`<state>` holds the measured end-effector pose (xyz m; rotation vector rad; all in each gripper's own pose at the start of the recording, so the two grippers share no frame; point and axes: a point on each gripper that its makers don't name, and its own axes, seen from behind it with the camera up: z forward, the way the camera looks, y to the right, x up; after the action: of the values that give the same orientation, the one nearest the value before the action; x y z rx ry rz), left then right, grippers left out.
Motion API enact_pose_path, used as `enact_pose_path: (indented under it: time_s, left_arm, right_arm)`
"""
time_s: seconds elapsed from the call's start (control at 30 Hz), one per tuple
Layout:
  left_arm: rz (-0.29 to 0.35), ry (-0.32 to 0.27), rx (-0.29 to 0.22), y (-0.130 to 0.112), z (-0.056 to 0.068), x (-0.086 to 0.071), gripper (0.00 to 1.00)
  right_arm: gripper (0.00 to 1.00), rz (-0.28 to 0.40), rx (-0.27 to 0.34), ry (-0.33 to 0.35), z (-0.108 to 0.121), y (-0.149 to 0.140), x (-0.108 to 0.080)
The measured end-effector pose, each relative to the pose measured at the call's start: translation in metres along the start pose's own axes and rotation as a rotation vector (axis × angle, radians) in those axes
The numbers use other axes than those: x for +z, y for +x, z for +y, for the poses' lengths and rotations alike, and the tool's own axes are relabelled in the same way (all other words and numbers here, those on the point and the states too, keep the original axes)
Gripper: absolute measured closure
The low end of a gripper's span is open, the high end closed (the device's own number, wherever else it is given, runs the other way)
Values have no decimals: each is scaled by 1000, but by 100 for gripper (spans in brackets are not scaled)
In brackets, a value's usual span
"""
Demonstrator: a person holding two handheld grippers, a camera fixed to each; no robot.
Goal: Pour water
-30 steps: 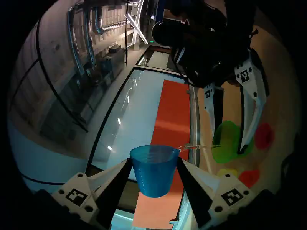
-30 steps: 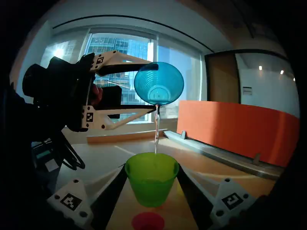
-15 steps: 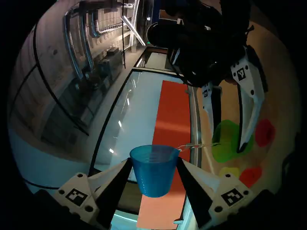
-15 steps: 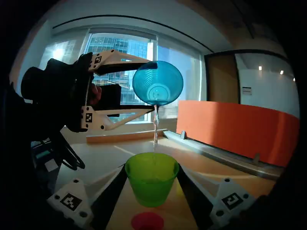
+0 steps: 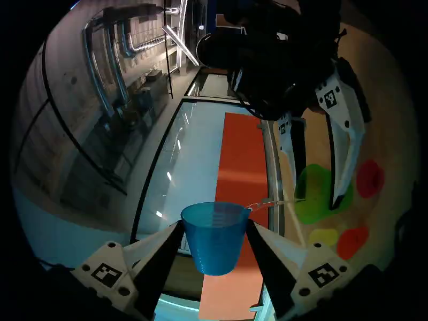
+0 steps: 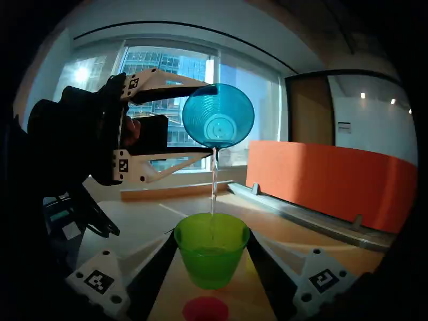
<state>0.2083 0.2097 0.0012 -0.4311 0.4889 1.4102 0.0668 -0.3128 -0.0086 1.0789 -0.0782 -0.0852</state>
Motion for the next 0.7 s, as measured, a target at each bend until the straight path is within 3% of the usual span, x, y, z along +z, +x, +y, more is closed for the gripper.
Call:
enact_pose_path:
  time_s: [0.7]
  left_arm:
    - [20, 6, 96, 10, -3, -1, 16]
  right_arm:
    - [9, 7, 0, -5, 2, 3, 0]
